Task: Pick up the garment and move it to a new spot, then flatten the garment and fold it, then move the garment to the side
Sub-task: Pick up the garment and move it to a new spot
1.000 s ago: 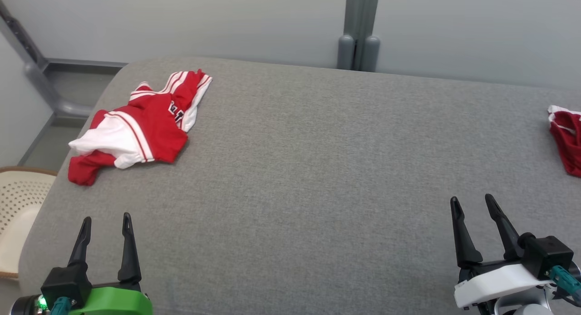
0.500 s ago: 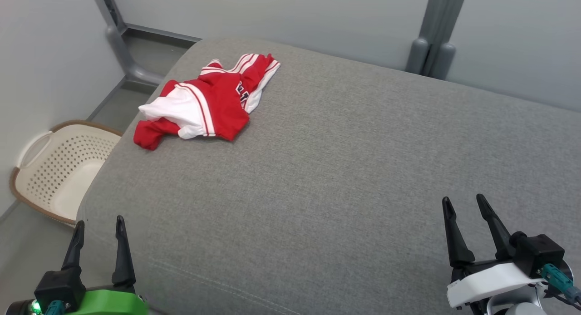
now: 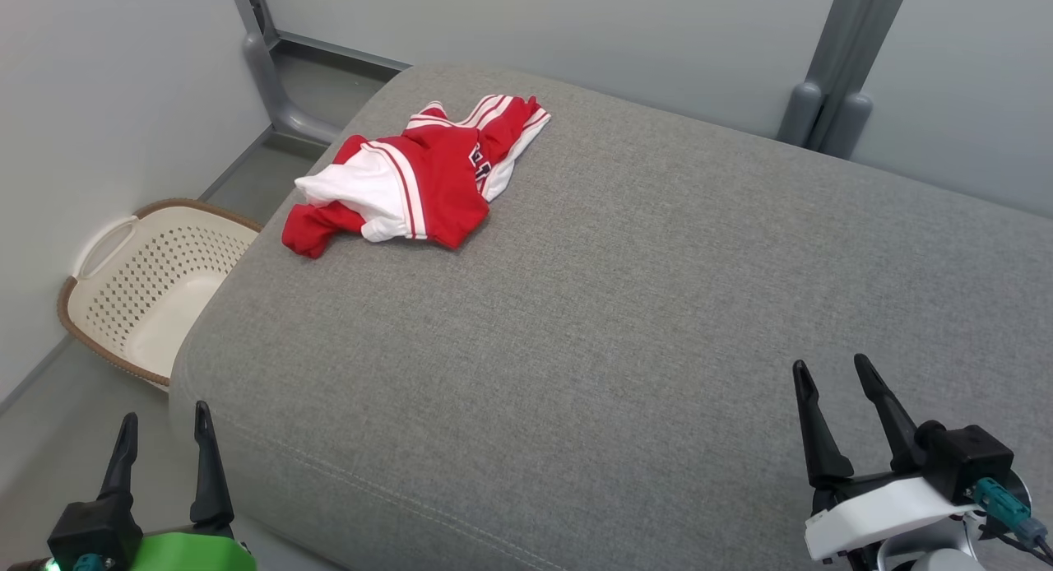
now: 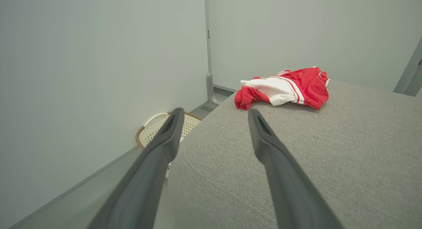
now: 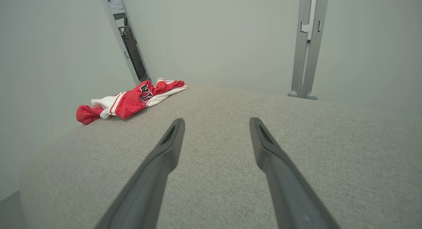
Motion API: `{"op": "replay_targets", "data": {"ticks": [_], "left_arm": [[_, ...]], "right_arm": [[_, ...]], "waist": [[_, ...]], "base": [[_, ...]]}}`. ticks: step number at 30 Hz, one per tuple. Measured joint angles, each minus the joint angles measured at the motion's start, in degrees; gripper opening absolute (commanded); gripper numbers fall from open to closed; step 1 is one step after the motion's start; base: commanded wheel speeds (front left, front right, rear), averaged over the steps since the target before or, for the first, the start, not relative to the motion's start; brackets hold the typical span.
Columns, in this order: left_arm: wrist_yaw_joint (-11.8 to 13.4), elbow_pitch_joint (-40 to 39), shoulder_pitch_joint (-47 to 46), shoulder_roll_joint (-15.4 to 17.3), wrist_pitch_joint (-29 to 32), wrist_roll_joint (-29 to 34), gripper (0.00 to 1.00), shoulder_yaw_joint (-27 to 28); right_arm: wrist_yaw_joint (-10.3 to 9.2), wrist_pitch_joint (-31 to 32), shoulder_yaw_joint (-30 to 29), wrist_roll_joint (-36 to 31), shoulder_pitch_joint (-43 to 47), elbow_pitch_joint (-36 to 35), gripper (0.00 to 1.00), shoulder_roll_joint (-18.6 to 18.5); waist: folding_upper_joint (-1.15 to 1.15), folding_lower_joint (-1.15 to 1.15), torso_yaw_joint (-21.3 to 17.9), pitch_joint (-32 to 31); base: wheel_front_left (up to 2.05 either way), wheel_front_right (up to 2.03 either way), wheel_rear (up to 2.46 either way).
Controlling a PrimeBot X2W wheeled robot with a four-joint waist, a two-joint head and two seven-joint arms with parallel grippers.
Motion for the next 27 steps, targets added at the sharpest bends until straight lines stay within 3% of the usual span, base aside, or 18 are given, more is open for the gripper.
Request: {"op": "replay_targets", "data": {"ticks": [9,17,27], "left_arm": [[-0.41,1.38,-6.98,0.52,0.0,-0.41,1.0,-0.14],[-1.23,5.71,-23.0,3.66,0.0,-0.87,1.0,-0.74],[-1.74,13.15,-42.66,8.33,0.0,-2.74,1.0,0.35]], "right_arm": [[0.0,0.0,-1.74,-0.48,-0.45,-0.91,1.0,-2.34],[0.0,0.0,-5.86,-0.98,-2.3,-4.94,1.0,-6.55],[0.0,0.0,-12.29,-1.23,-3.59,-11.48,1.0,-8.42]], "waist": [[0.0,0.0,-2.41,2.06],[0.0,0.0,-5.93,7.71],[0.0,0.0,-12.62,17.78]], "base": [[0.0,0.0,0.0],[0.0,0.0,0.0],[0.0,0.0,0.0]]}}
